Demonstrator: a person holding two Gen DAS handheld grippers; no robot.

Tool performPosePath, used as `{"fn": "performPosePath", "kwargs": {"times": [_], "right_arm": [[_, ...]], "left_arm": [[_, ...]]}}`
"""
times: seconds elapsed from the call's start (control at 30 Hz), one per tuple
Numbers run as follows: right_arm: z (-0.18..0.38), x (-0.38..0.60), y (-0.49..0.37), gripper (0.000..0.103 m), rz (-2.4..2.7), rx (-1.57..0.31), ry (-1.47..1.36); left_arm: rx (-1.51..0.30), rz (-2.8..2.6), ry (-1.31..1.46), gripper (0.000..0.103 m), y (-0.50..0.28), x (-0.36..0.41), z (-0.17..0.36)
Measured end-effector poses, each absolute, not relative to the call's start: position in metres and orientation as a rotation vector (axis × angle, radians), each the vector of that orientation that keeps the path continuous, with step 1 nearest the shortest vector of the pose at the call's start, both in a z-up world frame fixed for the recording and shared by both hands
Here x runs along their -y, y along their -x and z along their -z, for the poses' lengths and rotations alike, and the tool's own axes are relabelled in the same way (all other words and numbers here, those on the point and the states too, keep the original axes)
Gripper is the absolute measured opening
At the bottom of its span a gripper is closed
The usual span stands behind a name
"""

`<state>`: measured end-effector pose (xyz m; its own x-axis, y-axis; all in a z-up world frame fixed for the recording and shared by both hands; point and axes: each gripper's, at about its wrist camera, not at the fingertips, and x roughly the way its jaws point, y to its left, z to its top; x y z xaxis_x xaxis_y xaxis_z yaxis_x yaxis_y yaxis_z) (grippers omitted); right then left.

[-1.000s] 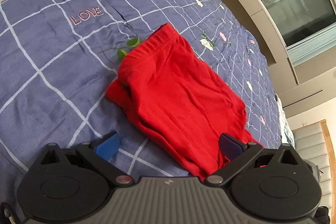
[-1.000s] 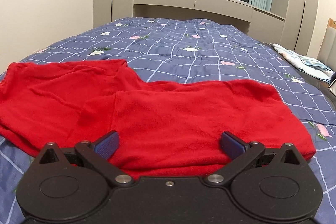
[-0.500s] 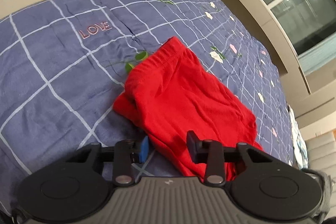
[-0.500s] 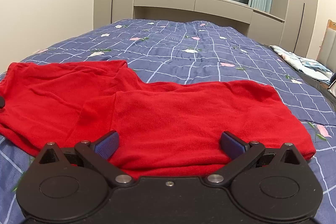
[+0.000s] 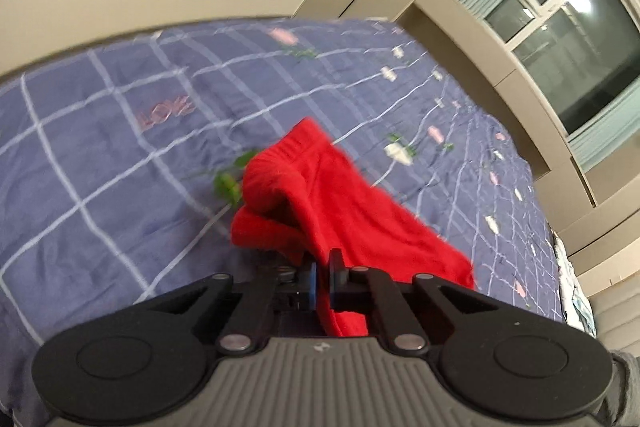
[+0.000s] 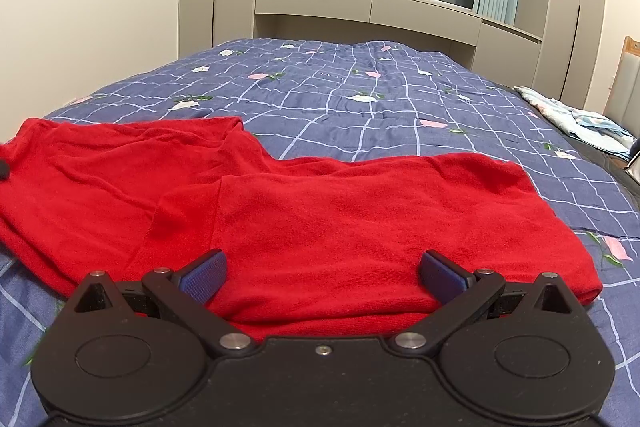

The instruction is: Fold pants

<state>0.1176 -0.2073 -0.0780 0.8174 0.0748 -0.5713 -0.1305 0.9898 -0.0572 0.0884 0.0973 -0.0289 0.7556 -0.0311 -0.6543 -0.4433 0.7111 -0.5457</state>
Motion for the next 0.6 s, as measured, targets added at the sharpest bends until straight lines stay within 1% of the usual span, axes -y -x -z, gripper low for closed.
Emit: {"fn": "performPosePath", "kwargs": {"times": [0.13,0.23,0.33,0.47,0.6], "right_arm": [[0.076,0.209,-0.118,0.103,-0.116,-0.606,0.080],[0.067,0.220,-0.119,0.103,-0.144,-0.605,0.008],[0.050,0.234,-0.109,0.103,-0.132,-0.551,-0.038],[0.035,0.260,-0.097,0.103,-0.092,-0.479,-0.017],[0.036,0.295,-0.091,0.103,0.017,-0.474,0.016]], "left_arm": [[-0.664,-0.251,0.659,0.004,-0.094,-0.081,0.009],[-0.617,-0.202,0.591,0.004,-0.097,-0.066,-0.007],[-0.553,-0.124,0.484,0.004,-0.101,-0.045,-0.029],[-0.498,-0.008,0.333,0.004,-0.110,-0.006,-0.050],[-0.468,0.151,0.227,0.004,-0.118,0.038,-0.067]]}}
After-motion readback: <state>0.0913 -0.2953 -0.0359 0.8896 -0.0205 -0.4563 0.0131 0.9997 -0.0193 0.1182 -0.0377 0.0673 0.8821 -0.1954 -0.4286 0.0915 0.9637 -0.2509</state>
